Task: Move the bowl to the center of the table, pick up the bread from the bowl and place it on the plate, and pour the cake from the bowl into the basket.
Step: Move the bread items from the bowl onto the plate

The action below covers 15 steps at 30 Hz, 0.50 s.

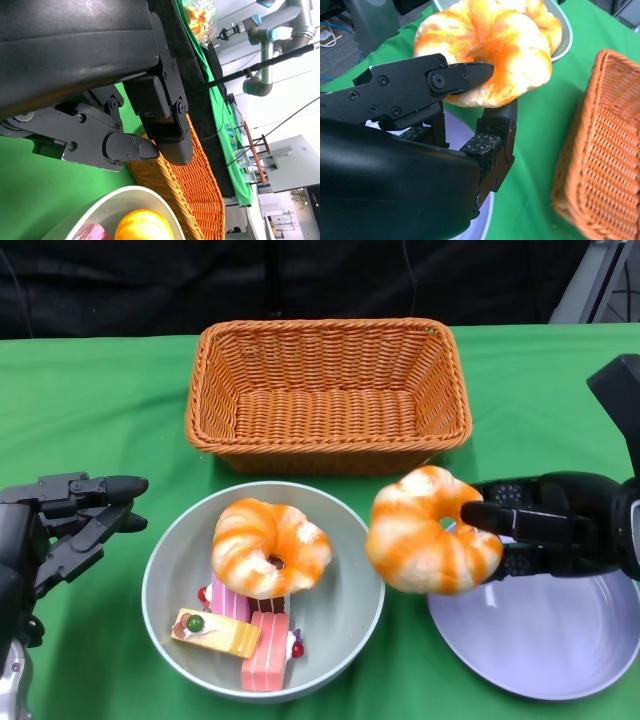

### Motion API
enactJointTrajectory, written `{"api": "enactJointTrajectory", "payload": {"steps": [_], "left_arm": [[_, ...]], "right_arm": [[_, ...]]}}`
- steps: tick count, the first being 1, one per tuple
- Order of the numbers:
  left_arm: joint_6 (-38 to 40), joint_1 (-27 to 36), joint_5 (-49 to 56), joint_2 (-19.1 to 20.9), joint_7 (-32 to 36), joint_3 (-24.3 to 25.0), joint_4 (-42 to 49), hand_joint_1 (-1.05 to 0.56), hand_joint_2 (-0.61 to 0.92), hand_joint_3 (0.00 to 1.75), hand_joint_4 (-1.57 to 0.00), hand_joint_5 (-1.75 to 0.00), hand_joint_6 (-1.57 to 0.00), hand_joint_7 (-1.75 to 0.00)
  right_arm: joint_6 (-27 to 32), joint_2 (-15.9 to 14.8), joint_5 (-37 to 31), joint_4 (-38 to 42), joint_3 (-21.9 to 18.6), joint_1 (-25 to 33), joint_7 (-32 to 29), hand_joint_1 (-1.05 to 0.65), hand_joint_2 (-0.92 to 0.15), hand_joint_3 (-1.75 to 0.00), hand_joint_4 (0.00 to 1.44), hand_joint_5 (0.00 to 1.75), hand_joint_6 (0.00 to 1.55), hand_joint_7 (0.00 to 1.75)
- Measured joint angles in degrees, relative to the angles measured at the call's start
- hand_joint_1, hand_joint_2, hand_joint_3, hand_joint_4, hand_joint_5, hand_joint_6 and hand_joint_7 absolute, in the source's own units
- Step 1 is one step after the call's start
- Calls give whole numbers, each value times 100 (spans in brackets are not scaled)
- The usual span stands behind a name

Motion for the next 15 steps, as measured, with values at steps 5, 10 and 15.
{"api": "enactJointTrajectory", "payload": {"steps": [5,10,15], "left_arm": [[2,0,0,0,0,-1,-1,-13,92,28,-97,-78,-125,0],[3,0,-5,38,-1,2,-1,-13,92,28,-97,-77,-125,0],[4,0,-6,60,-1,1,0,-12,92,28,-95,-77,-125,0]], "right_arm": [[223,-33,29,-140,-18,143,-60,-23,-92,-23,63,143,64,109],[441,-142,105,-355,-37,341,-104,-22,-92,-28,58,149,58,116],[458,-263,149,-396,-84,528,-105,-21,-92,-26,56,153,57,119]]}}
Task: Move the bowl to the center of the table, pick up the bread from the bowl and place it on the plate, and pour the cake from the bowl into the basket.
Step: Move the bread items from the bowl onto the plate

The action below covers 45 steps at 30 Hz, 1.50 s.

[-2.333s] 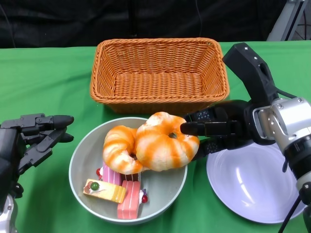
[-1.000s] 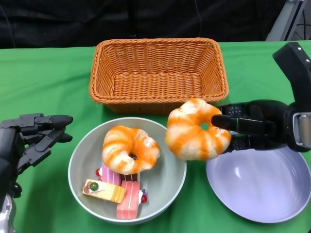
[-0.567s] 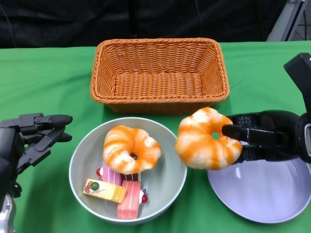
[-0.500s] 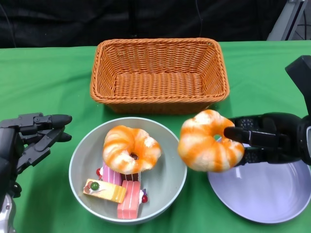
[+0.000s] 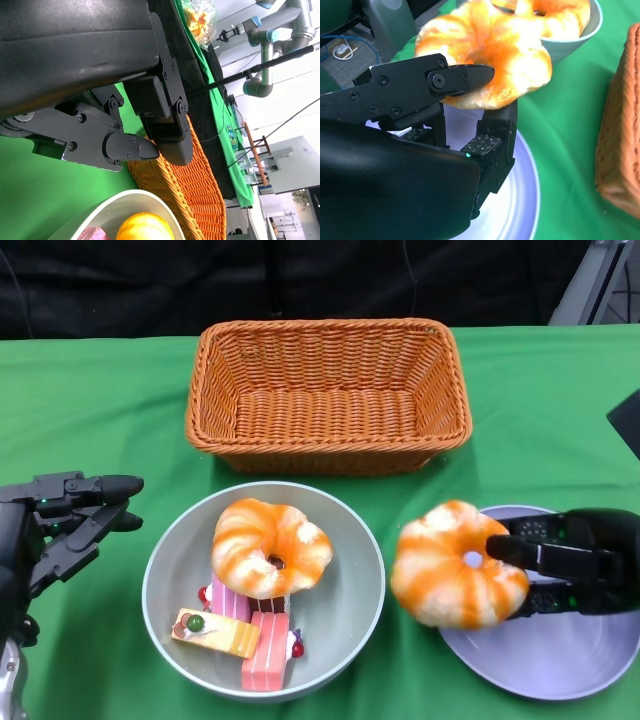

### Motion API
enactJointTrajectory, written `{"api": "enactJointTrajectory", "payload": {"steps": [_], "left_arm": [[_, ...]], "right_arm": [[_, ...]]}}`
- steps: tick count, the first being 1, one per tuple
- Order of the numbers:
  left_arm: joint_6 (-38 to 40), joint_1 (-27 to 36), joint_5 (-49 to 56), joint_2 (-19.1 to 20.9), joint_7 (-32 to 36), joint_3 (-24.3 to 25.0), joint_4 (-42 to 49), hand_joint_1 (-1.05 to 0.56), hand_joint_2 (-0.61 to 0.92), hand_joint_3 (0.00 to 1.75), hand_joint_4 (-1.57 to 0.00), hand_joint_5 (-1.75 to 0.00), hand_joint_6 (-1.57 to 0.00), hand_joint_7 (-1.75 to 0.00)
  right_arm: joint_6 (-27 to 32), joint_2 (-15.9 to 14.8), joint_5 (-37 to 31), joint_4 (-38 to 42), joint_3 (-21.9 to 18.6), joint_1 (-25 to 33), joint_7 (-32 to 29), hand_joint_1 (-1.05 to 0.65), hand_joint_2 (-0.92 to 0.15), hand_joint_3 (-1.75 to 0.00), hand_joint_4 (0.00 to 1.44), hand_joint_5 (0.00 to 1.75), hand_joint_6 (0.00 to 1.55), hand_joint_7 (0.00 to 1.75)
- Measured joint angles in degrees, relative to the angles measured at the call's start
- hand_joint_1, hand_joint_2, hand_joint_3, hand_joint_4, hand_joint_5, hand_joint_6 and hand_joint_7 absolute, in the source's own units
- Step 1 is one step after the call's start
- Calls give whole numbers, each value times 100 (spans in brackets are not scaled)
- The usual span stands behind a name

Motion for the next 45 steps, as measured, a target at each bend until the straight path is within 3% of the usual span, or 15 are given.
{"api": "enactJointTrajectory", "payload": {"steps": [17,25,28,32,43,45], "left_arm": [[11,-110,-4,9,0,5,78,-13,92,29,-95,-81,-126,-1],[10,-110,-4,10,0,6,80,-14,92,28,-94,-83,-126,0],[11,-110,-15,11,-1,15,81,-14,92,29,-94,-83,-126,-1],[10,-110,-16,18,-2,22,119,-13,92,29,-93,-83,-126,-1],[10,-110,-14,34,-1,21,146,-13,92,30,-92,-85,-126,-1],[10,-110,-14,34,-1,22,146,-14,92,30,-91,-85,-126,-1]], "right_arm": [[-595,-320,61,508,-316,92,38,-22,-92,-33,54,149,49,119],[-581,-490,-81,508,-194,54,-61,-19,-92,-30,57,140,46,112],[-549,-565,-171,508,-77,5,-66,-21,-92,-29,60,129,47,98],[-431,-702,-213,492,120,-82,-44,-24,-92,-31,64,118,57,50],[-345,-775,-216,428,288,-140,-38,-25,-92,-32,64,116,60,38],[-330,-872,-232,331,407,-144,64,-31,-92,-30,63,99,39,16]]}}
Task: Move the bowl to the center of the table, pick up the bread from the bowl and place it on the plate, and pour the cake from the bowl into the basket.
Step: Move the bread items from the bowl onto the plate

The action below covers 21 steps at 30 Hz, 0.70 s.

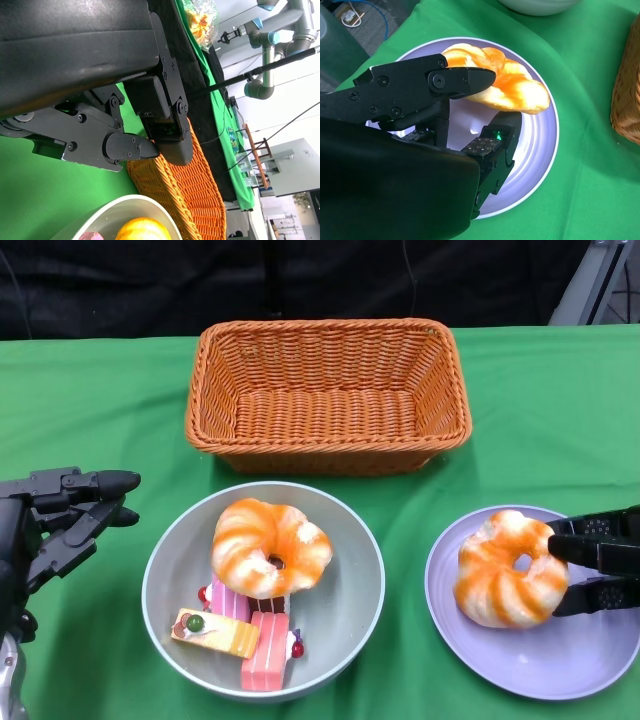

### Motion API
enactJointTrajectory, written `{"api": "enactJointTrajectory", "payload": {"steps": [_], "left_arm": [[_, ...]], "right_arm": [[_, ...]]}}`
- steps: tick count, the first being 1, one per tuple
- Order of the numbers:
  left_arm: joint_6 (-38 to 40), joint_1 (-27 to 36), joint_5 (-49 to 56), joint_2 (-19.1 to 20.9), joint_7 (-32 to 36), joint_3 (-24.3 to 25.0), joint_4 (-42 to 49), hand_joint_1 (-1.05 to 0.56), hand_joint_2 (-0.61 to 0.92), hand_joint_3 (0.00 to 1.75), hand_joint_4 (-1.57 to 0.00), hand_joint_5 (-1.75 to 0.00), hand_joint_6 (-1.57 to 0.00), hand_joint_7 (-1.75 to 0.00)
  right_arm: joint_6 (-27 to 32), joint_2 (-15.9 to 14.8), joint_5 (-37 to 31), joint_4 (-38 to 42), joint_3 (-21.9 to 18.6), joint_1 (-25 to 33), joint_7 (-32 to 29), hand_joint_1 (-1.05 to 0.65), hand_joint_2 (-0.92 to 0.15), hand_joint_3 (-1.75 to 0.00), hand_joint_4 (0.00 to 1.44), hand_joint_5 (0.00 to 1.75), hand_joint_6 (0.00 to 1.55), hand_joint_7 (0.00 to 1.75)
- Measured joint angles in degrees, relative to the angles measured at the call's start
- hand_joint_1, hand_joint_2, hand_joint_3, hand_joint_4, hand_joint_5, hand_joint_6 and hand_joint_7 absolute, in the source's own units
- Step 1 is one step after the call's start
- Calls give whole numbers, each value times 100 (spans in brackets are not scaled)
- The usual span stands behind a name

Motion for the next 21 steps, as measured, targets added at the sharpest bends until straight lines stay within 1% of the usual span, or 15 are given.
{"api": "enactJointTrajectory", "payload": {"steps": [1,4,6,8,11,15,19,21], "left_arm": [[0,0,0,0,0,0,0,-14,92,30,-91,-85,-126,-1],[0,-1,0,0,1,1,0,-14,92,30,-92,-85,-126,-1],[0,-1,0,0,1,1,0,-14,92,30,-92,-85,-127,-1],[0,-1,0,0,0,2,0,-14,92,30,-92,-85,-126,-1],[0,-2,-1,0,0,8,0,-14,92,30,-92,-85,-126,-1],[0,-9,-5,0,0,16,4,-14,92,30,-92,-84,-127,-1],[1,-18,-4,0,0,17,6,-14,92,29,-92,-84,-127,-1],[4,-21,-5,0,0,17,6,-14,92,29,-91,-84,-126,-1]], "right_arm": [[-9,-92,-24,-73,106,-22,104,-33,-92,-29,67,92,38,11],[-52,-294,-73,-237,229,-104,294,-37,-92,-25,69,88,41,9],[-119,-353,-94,-259,252,-137,355,-38,-92,-23,71,88,42,8],[-184,-391,-142,-261,294,-140,393,-39,-92,-22,72,89,49,11],[-238,-413,-167,-257,321,-139,412,-39,-92,-22,73,89,52,12],[-244,-467,-167,-263,324,-139,514,-37,-92,-24,69,87,50,10],[-247,-587,-171,-300,323,-138,566,-36,-92,-27,70,88,43,5],[-273,-663,-174,-350,324,-138,604,-36,-92,-27,71,88,41,4]]}}
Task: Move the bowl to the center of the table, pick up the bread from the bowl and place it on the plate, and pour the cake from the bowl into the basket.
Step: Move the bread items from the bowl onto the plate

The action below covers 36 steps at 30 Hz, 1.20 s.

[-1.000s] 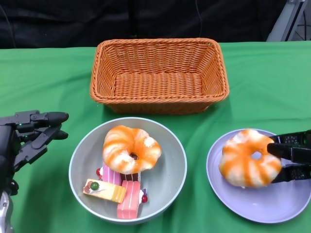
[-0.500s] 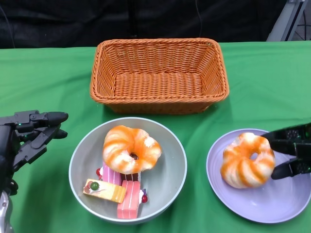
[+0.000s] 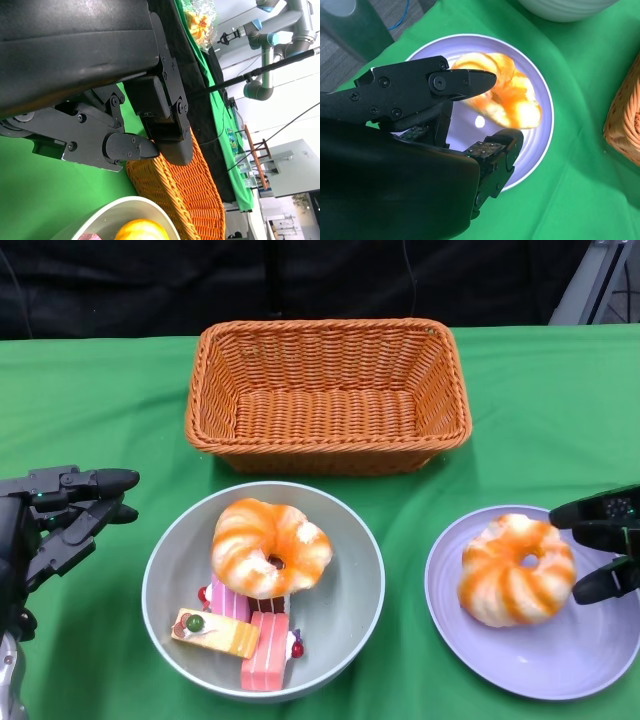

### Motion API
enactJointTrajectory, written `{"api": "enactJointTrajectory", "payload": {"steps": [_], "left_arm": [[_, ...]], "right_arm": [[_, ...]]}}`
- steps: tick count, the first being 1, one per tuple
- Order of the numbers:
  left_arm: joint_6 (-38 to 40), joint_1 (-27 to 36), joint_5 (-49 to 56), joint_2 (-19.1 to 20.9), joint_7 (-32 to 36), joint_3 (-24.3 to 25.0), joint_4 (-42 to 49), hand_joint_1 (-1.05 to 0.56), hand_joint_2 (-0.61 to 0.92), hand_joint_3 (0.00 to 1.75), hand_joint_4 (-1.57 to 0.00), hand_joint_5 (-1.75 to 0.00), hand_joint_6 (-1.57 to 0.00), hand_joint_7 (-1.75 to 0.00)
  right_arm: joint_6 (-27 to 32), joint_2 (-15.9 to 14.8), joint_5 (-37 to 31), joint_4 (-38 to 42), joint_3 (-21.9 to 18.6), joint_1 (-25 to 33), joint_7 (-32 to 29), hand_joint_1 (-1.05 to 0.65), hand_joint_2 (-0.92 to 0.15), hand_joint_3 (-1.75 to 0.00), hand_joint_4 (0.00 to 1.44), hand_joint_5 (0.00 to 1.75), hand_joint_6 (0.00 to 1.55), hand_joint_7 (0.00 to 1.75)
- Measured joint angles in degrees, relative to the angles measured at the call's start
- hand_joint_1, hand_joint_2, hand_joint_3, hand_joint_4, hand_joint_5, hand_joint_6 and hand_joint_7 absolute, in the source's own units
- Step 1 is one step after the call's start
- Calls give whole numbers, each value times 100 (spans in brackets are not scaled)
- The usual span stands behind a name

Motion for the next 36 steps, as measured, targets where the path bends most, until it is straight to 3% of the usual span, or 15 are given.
{"api": "enactJointTrajectory", "payload": {"steps": [6,12,18,19,25,31,36], "left_arm": [[53,-5,0,0,0,0,0,-14,92,29,-91,-86,-126,0],[54,-6,3,0,0,-2,0,-13,92,29,-91,-86,-126,-1],[54,-6,4,0,1,-2,0,-14,92,30,-90,-87,-126,-1],[52,-16,6,-5,0,-10,0,-14,92,29,-91,-87,-126,-1],[55,-21,3,-3,0,-3,5,-13,92,29,-91,-87,-127,-1],[53,-27,-1,-2,-1,13,19,-14,92,29,-91,-87,-127,-1],[52,-26,4,0,1,18,20,-15,92,28,-91,-87,-127,-1]], "right_arm": [[-66,-72,-21,-47,28,0,64,-38,-92,-27,70,86,34,0],[-286,-286,-249,-332,74,15,49,-40,-92,-23,71,78,37,1],[-311,-306,-255,-369,76,42,50,-40,-92,-21,72,74,38,2],[-521,-336,-463,-601,92,185,-137,-41,-92,-16,74,67,41,2],[-3160,-324,-2117,-2271,206,1366,-2048,-48,-92,-9,79,31,52,2],[-4873,137,-2367,-2142,62,1803,-2854,-46,-92,-5,79,17,58,3],[-5863,373,-2485,-1753,7,1831,-3129,-49,-92,-3,78,14,60,3]]}}
